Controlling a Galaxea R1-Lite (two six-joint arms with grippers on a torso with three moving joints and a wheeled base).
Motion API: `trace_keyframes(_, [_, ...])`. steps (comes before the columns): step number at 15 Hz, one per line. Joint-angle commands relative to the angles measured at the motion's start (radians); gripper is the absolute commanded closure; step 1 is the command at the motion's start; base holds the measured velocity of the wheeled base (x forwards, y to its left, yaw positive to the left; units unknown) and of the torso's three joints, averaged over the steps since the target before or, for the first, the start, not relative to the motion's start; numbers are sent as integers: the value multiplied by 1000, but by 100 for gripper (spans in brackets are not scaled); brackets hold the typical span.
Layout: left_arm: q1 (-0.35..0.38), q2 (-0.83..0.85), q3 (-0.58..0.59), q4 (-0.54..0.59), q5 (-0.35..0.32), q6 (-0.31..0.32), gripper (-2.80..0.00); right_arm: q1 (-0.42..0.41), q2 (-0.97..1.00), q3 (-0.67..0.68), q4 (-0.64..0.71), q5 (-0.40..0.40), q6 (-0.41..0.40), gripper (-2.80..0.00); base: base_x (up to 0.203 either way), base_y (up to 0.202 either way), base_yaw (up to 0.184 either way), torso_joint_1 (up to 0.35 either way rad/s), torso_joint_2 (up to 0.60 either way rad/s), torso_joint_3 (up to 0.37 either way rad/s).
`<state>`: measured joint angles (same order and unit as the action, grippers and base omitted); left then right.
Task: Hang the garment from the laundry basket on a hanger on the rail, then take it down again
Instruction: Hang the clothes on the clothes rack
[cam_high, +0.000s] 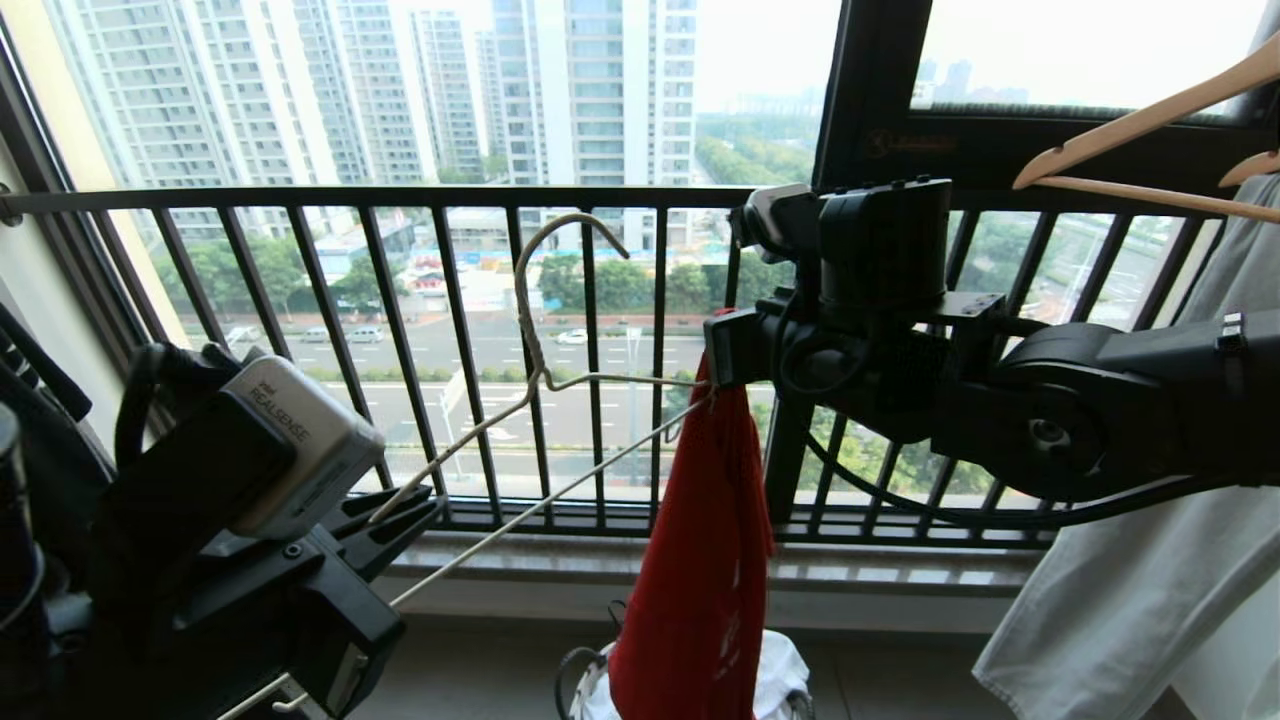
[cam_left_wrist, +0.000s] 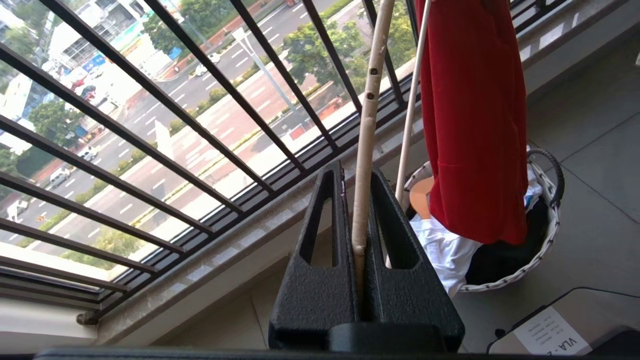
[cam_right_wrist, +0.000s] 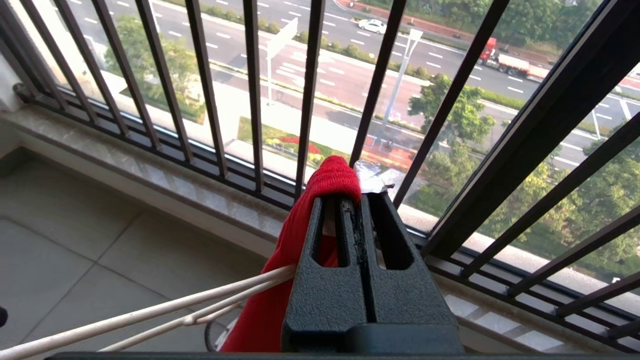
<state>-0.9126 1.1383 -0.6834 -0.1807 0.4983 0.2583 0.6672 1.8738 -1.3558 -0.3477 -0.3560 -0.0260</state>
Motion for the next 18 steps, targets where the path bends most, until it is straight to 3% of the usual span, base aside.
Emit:
trace_keyframes(1, [1, 34, -4, -2, -1, -22, 0, 14, -4, 7, -2, -1, 0, 0, 0, 0, 0, 0, 0, 0])
trace_keyframes(9, [2, 103, -12, -12, -8, -85, 0, 55, -9, 26, 6, -1, 2, 0, 0, 0, 0, 0, 0, 0])
trace_keyframes(11, [12, 145, -4, -100, 1, -88, 0, 69, -16, 34, 10, -1, 1, 0, 0, 0, 0, 0, 0, 0])
trace_keyframes(18, [41, 280, 13, -240, 119, -79, 0, 94, -25, 38, 15, -3, 3, 0, 0, 0, 0, 0, 0, 0])
